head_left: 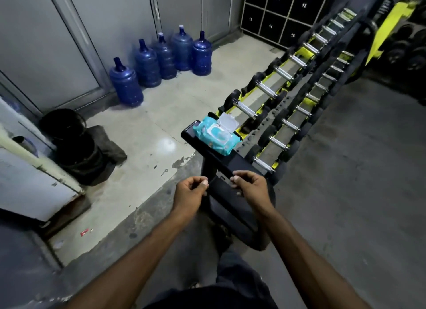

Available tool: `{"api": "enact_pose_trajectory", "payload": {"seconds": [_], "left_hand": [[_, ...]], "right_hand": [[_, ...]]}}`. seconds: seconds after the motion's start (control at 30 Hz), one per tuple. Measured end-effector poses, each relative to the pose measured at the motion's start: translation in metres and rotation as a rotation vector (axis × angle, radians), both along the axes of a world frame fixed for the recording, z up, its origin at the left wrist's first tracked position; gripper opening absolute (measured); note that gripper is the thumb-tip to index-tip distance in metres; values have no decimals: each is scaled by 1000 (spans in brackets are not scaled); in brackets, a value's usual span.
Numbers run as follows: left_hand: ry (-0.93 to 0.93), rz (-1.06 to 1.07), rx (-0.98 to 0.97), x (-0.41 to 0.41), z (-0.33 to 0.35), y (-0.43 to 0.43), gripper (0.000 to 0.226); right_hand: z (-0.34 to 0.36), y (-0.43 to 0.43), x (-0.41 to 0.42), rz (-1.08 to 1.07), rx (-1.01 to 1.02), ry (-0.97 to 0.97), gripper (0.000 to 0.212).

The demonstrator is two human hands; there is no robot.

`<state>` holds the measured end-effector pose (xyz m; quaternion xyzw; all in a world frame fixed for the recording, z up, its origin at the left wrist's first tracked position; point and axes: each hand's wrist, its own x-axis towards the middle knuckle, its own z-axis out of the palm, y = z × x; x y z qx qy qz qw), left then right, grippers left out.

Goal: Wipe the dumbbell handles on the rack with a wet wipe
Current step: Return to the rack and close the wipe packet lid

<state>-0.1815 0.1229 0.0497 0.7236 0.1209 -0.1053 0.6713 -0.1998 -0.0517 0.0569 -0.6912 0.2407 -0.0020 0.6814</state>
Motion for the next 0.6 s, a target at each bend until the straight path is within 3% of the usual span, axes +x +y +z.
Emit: {"api": "enact_pose_trajectory", "payload": {"seconds": [0.13, 0.27, 0.47, 0.6], "left_hand": [[-7, 14, 81, 63, -16, -22, 14], [-39, -83, 404, 124, -30, -39, 10], [-252, -549, 1074, 171, -41, -58, 65], [-201, -685, 1243, 179, -53, -66, 73]], "right_hand": [[-14, -24, 70, 53, 4, 27, 11], [-34, -51, 143, 99, -100, 22, 9], [-60, -77, 226, 163, -473, 47, 39], [-62, -87, 255, 283, -599, 16, 37]]}}
